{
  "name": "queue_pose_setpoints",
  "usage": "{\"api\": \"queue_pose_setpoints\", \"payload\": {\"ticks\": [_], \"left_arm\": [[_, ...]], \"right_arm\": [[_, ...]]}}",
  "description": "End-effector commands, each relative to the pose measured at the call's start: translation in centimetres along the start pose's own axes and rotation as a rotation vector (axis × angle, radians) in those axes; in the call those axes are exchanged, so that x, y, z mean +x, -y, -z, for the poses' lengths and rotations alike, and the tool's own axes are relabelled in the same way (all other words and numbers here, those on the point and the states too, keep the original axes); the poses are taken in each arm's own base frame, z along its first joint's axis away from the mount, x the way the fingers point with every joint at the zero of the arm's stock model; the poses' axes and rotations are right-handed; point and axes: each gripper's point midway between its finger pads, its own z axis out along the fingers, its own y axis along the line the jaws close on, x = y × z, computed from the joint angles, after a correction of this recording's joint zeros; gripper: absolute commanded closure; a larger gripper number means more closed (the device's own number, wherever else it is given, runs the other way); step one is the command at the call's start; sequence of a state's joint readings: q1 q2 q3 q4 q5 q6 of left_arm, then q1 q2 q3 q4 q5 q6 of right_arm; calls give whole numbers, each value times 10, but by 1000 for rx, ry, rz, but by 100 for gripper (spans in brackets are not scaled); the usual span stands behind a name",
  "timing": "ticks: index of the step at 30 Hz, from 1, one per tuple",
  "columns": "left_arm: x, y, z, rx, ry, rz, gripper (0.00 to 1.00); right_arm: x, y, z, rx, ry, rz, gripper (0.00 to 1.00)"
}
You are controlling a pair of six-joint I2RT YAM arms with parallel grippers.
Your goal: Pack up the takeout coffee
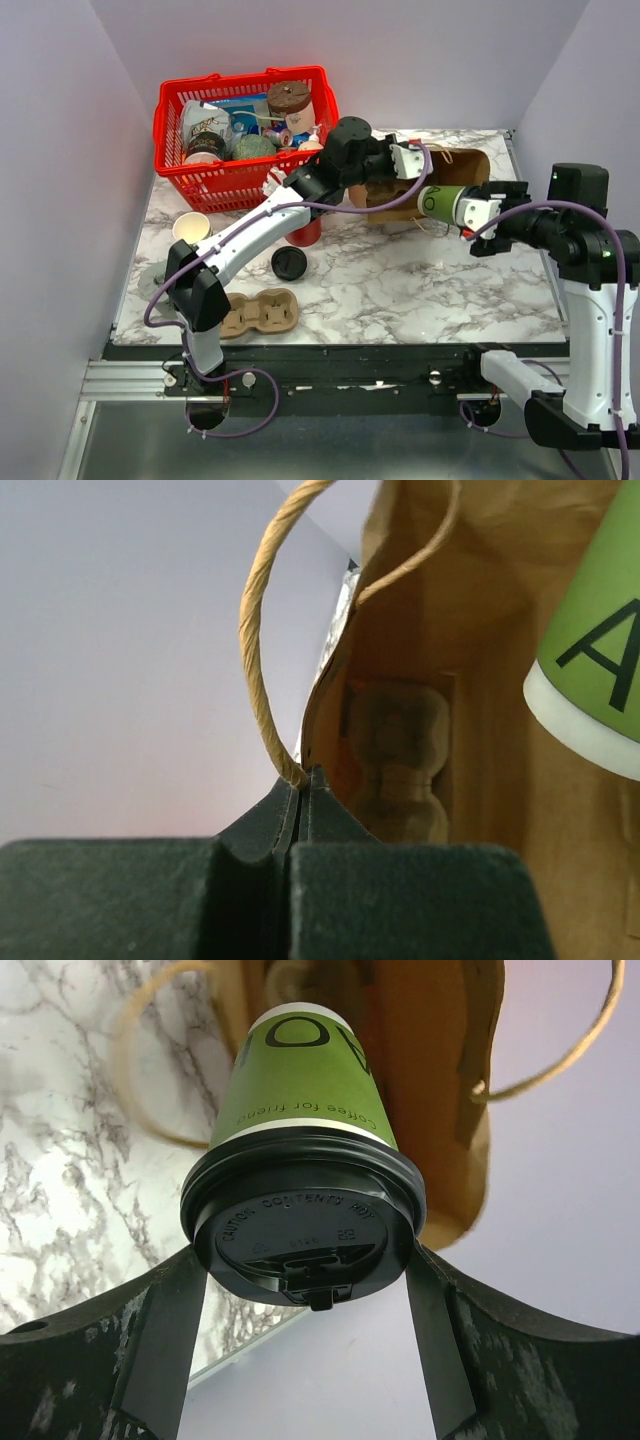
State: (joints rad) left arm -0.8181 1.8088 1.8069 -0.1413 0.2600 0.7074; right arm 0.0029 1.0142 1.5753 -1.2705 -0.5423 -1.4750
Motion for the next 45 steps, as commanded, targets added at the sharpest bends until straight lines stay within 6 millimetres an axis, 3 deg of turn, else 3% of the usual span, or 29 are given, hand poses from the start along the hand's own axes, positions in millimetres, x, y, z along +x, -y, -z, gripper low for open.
{"api": "queue_pose_setpoints", "payload": {"ticks": [1, 6, 10, 17, 26, 36, 45], "left_arm": [[6, 22, -4, 22, 10, -43, 100], [9, 48, -2, 66, 4, -22, 100], [10, 54, 0, 68, -2, -1, 100], [2, 48, 2, 37, 6, 78, 100], [-10, 47, 6, 63, 12, 133, 100], [-15, 52, 10, 97, 26, 154, 100], [-13, 50, 11, 98, 22, 172, 100]], "right_arm": [[8, 2, -10, 24, -26, 32, 99], [10, 7, -13, 28, -39, 47, 99], [8, 2, -19, -10, -29, 92, 99], [9, -15, -35, -66, -58, 237, 99], [26, -1, -64, 16, -218, 363, 99], [43, 13, -94, -8, -362, 312, 99], [56, -10, -111, -64, -374, 334, 99]]}}
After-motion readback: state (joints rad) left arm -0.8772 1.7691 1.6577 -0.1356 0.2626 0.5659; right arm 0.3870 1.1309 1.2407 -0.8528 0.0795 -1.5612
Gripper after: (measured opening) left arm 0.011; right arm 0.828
